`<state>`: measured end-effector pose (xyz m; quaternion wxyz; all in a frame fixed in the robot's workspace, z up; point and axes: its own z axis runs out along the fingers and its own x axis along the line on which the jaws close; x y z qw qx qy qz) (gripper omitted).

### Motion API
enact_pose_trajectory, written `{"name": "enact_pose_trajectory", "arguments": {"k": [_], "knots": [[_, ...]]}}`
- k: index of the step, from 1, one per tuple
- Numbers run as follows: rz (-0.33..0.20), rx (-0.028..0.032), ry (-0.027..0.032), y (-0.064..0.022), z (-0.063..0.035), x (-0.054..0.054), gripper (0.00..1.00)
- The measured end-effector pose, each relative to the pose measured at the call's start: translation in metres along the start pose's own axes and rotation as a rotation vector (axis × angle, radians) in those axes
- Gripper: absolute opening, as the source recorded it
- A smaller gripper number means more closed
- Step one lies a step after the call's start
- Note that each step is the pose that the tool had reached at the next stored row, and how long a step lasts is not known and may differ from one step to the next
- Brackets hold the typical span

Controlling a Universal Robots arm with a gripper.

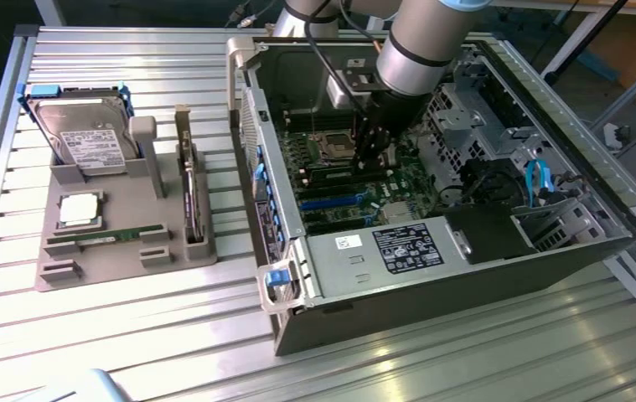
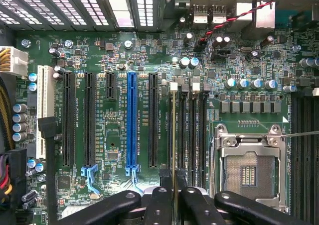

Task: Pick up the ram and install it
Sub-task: 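Insert the ram into the slot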

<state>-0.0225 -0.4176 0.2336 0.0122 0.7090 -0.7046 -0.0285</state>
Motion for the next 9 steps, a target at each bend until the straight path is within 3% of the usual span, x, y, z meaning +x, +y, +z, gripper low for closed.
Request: {"name": "enact_pose_trajectory", "arguments": {"k": [9], "knots": [[0.000,-0.0001,-0.0008,-0.0027,0.0022,0.0003,0.13]]}}
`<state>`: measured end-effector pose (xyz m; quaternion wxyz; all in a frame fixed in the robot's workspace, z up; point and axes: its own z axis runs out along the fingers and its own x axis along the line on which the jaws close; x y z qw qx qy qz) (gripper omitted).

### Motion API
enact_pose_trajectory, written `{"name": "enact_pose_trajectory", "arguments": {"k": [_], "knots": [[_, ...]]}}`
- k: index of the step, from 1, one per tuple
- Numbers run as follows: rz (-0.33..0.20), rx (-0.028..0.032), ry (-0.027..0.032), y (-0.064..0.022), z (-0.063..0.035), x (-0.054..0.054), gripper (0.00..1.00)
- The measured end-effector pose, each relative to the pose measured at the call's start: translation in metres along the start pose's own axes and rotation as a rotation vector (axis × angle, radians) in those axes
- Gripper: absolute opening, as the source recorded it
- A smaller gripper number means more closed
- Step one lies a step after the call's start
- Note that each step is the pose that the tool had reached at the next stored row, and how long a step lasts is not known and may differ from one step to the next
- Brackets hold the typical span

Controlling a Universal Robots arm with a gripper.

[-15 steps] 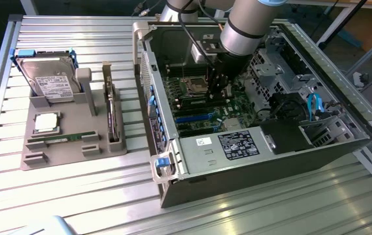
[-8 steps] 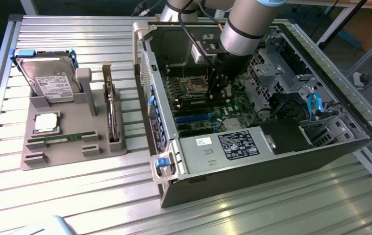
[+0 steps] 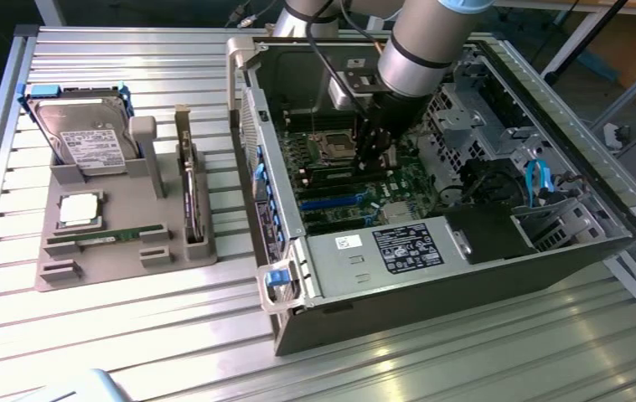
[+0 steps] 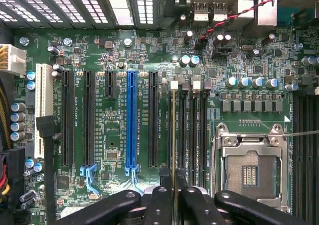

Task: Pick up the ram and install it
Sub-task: 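Insert the ram into the slot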

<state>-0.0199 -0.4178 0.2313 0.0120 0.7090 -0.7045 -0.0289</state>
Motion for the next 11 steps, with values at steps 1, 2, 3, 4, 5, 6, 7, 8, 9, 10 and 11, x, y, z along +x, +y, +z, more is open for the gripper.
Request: {"name": "enact_pose_trajectory", "arguments": {"k": [1,2,3,4,5,6,7,8,9,10,11], "knots": [[0.000,-0.0002,-0.0002,-0.0009,-0.0001,0.0001,0.13],[0.000,-0.0002,-0.0003,-0.0013,-0.0001,0.0001,0.13],[0.000,-0.0003,-0.0003,-0.0013,-0.0001,0.0002,0.13],[0.000,-0.0004,-0.0003,-0.0014,-0.0002,0.0002,0.13],[0.000,-0.0004,-0.0002,-0.0014,-0.0002,0.0002,0.13],[0.000,-0.0004,-0.0003,-0.0014,-0.0001,0.0002,0.13],[0.001,-0.0003,-0.0003,-0.0014,-0.0001,0.0002,0.13],[0.002,-0.0003,-0.0004,-0.0014,-0.0001,0.0002,0.13],[0.006,-0.0002,-0.0005,-0.0014,-0.0001,0.0002,0.13],[0.009,-0.0001,-0.0009,-0.0014,-0.0001,0.0002,0.13],[0.012,-0.0001,-0.0009,-0.0014,-0.0001,0.0002,0.13]]}}
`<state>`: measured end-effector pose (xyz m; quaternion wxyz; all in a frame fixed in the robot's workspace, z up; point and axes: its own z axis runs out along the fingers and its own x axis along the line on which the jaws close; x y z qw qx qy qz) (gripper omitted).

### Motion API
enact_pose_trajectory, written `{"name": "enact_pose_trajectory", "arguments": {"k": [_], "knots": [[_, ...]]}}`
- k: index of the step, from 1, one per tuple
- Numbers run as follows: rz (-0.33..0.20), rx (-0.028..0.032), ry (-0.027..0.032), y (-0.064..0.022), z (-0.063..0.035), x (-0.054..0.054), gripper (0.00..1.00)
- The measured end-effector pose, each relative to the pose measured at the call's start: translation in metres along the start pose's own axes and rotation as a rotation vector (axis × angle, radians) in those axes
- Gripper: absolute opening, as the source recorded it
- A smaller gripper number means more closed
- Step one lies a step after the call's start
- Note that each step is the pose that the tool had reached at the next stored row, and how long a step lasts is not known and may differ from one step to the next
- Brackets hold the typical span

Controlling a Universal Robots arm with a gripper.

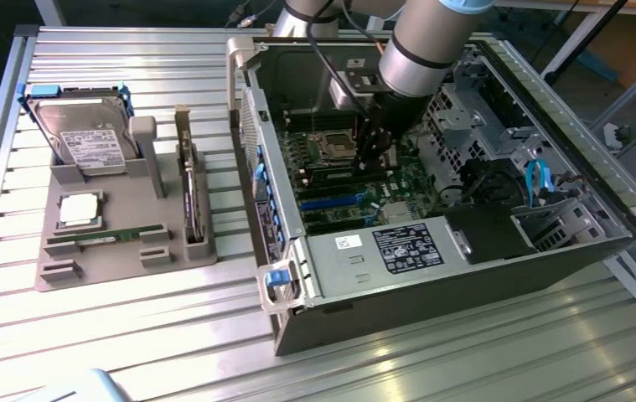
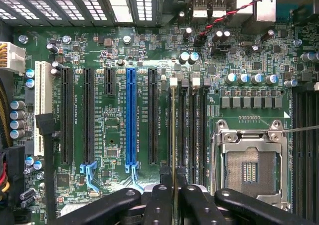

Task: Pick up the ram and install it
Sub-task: 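Insert the ram into the slot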

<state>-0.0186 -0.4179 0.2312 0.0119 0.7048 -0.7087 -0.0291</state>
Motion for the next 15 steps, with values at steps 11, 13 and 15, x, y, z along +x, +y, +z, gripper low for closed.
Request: {"name": "enact_pose_trajectory", "arguments": {"k": [11,13,15], "knots": [[0.013,0.0004,-0.0022,-0.0001,0.0012,-0.0001,0.13],[0.013,0.0003,-0.0029,0.0000,0.0020,-0.0001,0.13],[0.013,0.0003,-0.0031,-0.0001,0.0025,-0.0001,0.13]]}}
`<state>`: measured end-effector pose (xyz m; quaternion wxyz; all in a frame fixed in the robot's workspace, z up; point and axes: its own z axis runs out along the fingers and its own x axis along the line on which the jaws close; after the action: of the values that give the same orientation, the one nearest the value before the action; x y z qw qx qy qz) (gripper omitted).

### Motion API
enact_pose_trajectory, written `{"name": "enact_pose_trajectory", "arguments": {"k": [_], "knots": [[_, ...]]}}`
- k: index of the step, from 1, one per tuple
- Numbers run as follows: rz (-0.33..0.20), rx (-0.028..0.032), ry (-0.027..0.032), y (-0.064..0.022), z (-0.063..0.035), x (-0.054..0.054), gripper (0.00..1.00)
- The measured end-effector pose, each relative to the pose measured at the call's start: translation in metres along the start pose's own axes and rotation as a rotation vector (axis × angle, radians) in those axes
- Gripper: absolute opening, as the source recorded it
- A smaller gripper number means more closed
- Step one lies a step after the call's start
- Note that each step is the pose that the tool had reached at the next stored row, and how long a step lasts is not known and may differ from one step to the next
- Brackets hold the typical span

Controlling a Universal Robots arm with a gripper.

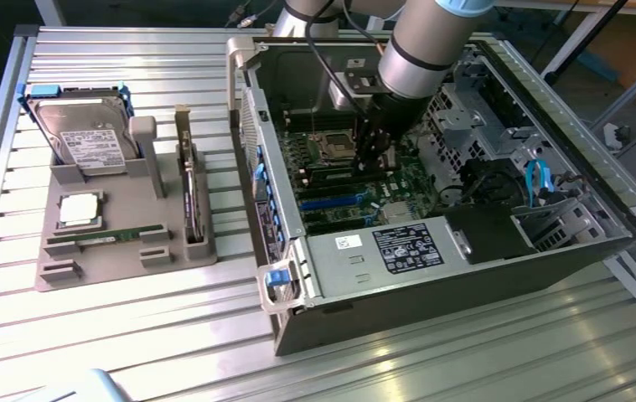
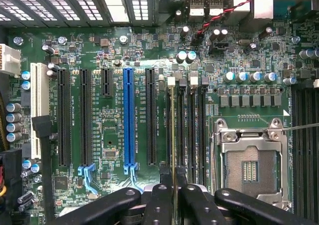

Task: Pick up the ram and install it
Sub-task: 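Insert the ram into the slot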

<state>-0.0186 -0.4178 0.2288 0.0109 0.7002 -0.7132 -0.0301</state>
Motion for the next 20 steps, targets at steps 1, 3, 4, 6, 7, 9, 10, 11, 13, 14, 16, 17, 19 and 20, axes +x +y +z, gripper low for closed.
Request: {"name": "enact_pose_trajectory", "arguments": {"k": [1,3,4,6,7,9,10,11,13,14,16,17,19,20], "knots": [[0.000,0.0000,0.0000,0.0000,0.0000,0.000,0.13],[0.000,0.0000,0.0000,0.0000,0.0001,0.000,0.13],[0.000,0.0000,-0.0001,0.0000,0.0001,0.000,0.13],[0.000,0.0001,-0.0001,0.0000,0.0001,0.000,0.13],[0.000,0.0001,-0.0001,0.0000,0.0001,0.000,0.15],[0.000,0.0001,-0.0001,0.0000,0.0001,0.000,0.20],[0.000,0.0001,-0.0001,0.0000,0.0001,0.000,0.27],[0.000,0.0001,-0.0001,0.0000,0.0001,0.000,0.33],[0.000,0.0000,-0.0001,0.0000,0.0001,0.000,0.33],[0.000,0.0001,-0.0001,0.0000,0.0001,0.000,0.39],[0.000,0.0001,-0.0001,0.0000,-0.0011,0.000,0.39],[0.000,0.0000,0.0002,0.0002,-0.0037,0.000,0.39],[0.000,0.0000,0.0012,0.0004,-0.0085,0.000,0.39],[0.000,0.0001,0.0015,0.0008,-0.0155,0.000,0.39]]}}
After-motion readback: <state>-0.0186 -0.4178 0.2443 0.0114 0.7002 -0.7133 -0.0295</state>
